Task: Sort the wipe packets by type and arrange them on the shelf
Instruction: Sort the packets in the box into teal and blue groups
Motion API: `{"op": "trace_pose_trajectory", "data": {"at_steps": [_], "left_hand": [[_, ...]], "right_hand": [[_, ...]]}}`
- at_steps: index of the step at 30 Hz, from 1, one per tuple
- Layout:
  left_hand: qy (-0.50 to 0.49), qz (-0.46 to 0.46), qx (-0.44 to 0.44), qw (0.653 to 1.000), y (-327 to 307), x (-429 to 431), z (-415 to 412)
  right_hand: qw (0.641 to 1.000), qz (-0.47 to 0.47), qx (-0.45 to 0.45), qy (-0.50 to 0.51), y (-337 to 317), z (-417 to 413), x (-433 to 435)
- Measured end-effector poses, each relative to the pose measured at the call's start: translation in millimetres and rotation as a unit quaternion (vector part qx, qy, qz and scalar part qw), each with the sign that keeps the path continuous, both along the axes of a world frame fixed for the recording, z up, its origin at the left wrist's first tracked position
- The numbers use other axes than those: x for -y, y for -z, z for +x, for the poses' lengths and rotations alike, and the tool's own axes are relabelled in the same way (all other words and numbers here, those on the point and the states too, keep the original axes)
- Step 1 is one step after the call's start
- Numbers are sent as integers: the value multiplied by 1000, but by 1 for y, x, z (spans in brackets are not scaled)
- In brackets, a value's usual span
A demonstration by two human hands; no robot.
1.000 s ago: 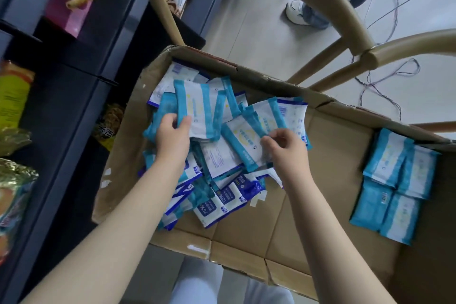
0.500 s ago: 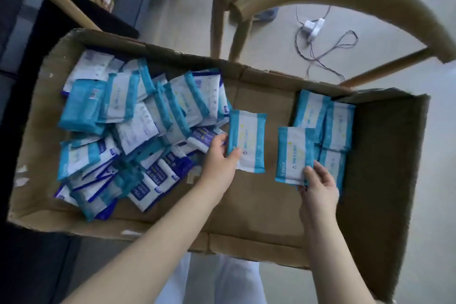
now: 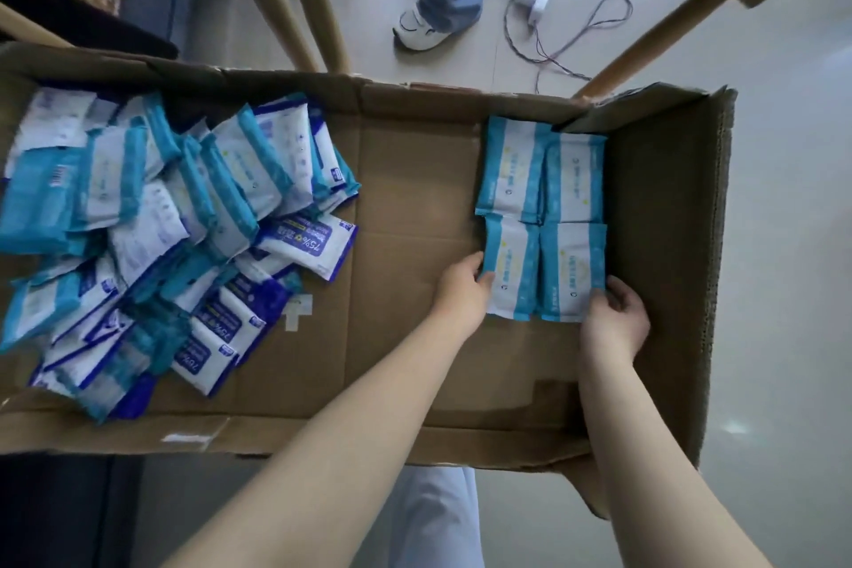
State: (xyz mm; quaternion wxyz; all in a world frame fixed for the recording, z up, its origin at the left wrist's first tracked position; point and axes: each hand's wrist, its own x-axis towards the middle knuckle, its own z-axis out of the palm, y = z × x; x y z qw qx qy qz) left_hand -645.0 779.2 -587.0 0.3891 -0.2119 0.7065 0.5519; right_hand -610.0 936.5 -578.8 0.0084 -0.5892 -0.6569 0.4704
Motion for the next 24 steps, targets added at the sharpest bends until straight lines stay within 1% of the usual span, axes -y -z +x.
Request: {"op": "trace_pose_trajectory", "data": {"at_steps": [2, 3, 5, 6, 7, 8, 10, 13, 15, 17, 19, 21, 24], "left_hand": [[26, 3, -19, 999, -5, 12, 1], [32, -4, -36, 999, -7, 21, 0], [18, -17, -59, 998, -18, 47, -3], [7, -24, -80, 996, -26, 63, -6], [-4, -32, -108, 994, -37, 82, -10], [-11, -42, -137, 990, -50, 103, -13], [-30, -63, -200, 977, -75, 148, -16], [-53, -143, -276, 949, -101, 215, -18], [-65, -219, -300, 926, -103, 257, -20], [-99, -276, -283, 913, -95, 295, -22], [-134, -315, -244, 907, -82, 323, -24], [-152, -342, -199, 906, -67, 345, -27], [-149, -345, -122, 919, -47, 370, -39]], "right_hand": [[998, 48, 18, -34, -6, 2, 9], [994, 80, 30, -71, -9, 3, 15], [979, 139, 36, -144, -16, 4, 32], [975, 145, 27, -164, -21, 2, 43], [977, 123, 9, -175, -25, -1, 55], [980, 81, -10, -182, -30, -6, 70], [975, 14, -40, -219, -38, -20, 106], [952, -19, -84, -295, -45, -49, 167], [934, -28, -111, -337, -47, -69, 210], [920, -33, -128, -369, -50, -88, 249], [908, -38, -127, -397, -49, -104, 280], [899, -43, -97, -426, -44, -117, 302], [890, -18, -40, -453, -36, -127, 318]]}}
